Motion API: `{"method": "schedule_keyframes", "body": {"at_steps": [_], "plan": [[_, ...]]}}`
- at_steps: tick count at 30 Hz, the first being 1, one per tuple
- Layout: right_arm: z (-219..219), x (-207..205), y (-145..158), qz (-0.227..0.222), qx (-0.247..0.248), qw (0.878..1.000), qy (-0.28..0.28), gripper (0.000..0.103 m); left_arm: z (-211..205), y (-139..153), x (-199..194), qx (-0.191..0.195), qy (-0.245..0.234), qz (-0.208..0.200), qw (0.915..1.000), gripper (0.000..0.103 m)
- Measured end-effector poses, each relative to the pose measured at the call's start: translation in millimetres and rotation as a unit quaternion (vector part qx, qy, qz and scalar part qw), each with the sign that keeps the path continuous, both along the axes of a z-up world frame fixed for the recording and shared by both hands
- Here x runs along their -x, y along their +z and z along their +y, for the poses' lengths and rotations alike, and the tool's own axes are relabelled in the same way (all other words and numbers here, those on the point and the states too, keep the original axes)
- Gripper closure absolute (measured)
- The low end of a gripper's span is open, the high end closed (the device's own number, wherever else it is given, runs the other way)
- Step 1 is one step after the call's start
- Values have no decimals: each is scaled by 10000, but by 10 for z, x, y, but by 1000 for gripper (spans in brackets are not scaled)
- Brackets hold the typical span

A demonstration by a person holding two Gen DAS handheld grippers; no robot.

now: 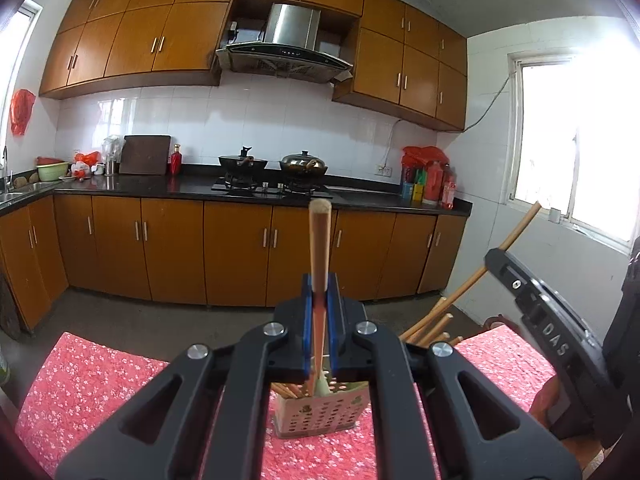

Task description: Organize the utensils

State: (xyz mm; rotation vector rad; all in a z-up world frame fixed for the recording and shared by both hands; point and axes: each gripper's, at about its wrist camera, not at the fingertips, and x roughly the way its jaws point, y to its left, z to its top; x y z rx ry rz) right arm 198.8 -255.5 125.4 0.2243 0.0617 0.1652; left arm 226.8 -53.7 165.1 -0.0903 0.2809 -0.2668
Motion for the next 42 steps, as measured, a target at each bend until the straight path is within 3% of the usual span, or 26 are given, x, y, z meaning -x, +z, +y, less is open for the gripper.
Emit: {"method": "schedule_keyframes", "body": {"at_steps": [7, 19, 20, 22, 29, 35, 38, 40, 42], "plan": [[79, -154, -180, 286, 101, 9995, 60, 95, 2, -159, -217, -15, 105, 91, 9999, 96], [111, -173, -191, 516, 96, 9984, 205, 92, -9, -225, -273, -10, 60, 187, 9998, 94], [100, -153, -176, 502, 99, 9985, 177, 90, 0, -222, -269, 5, 53, 190, 9998, 91], [77, -124, -149, 457, 86, 9988, 135, 73, 31, -200, -244, 20, 84, 165, 9998, 83], [32, 45, -26, 300, 136, 9994, 127, 66, 161, -97, -125, 120, 247, 49, 9996, 73], [-40, 297, 9, 280, 240, 9993, 61, 48, 344, -73, 162, 47, 431, -49, 9990, 61], [-75, 497, -16, 306, 264, 9992, 0, 31, 431, -113, 401, -18, 494, -117, 9987, 47], [-57, 625, -49, 312, 355, 9989, -48, 13, 470, -164, 613, -99, 541, -203, 9983, 31], [-14, 779, -104, 292, 551, 9980, -102, 5, 501, -222, 796, -164, 566, -273, 9979, 19]]}}
